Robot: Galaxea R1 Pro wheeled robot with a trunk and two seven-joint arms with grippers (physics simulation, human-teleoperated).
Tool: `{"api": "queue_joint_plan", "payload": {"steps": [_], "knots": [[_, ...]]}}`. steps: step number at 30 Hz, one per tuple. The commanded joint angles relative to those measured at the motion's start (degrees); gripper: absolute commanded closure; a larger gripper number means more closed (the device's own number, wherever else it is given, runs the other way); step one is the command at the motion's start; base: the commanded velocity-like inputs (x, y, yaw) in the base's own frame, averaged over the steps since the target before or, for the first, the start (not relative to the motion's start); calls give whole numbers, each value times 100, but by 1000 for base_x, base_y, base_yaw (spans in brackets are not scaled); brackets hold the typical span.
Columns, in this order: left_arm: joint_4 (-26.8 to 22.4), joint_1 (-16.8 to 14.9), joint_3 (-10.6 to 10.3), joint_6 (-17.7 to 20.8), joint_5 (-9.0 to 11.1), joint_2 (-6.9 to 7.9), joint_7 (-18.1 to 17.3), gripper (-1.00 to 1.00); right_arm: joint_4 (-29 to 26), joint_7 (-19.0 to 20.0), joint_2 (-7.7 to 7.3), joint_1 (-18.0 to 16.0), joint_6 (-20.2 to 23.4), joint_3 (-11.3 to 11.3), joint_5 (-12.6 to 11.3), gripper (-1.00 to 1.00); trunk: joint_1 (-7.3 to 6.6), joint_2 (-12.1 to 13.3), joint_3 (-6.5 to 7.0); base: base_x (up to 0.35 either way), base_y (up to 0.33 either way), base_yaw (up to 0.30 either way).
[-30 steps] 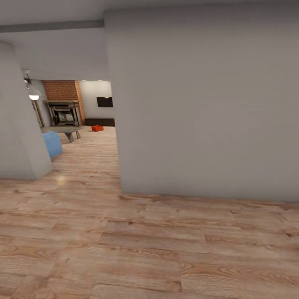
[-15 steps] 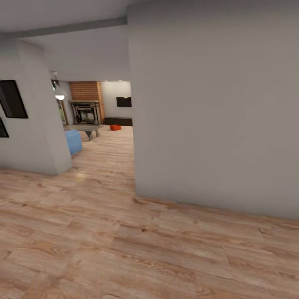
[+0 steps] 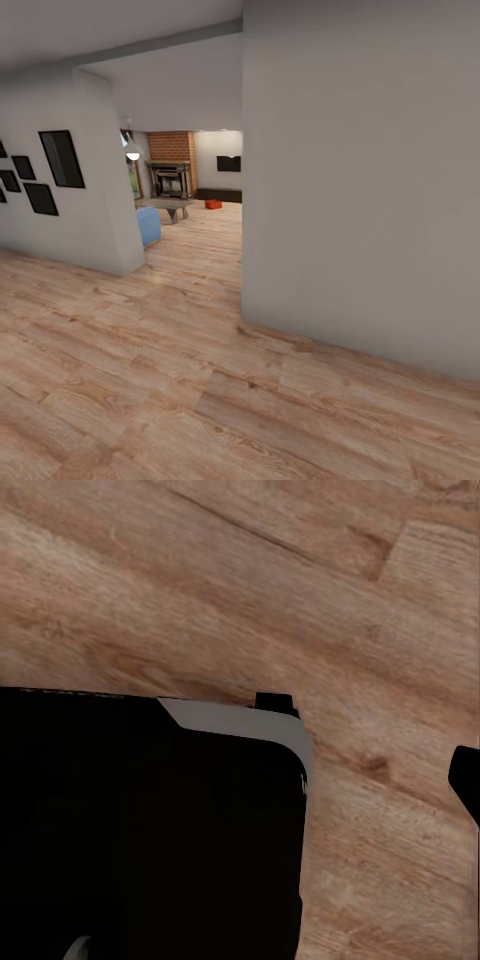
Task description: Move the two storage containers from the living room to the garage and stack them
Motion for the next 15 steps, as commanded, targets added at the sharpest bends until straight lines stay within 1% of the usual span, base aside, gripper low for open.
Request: {"api": "queue_joint_plan", "payload": {"steps": [1,15], "knots": [[10,-8,-5,-17,51,0,-30,-100,18,41,2,-6,-29,40,-61,-100,5,-9,-11,323,0,268],[10,-8,-5,-17,51,-2,-29,-100,18,41,2,-6,-29,40,-61,-100,5,-9,-11,323,0,268]]}}
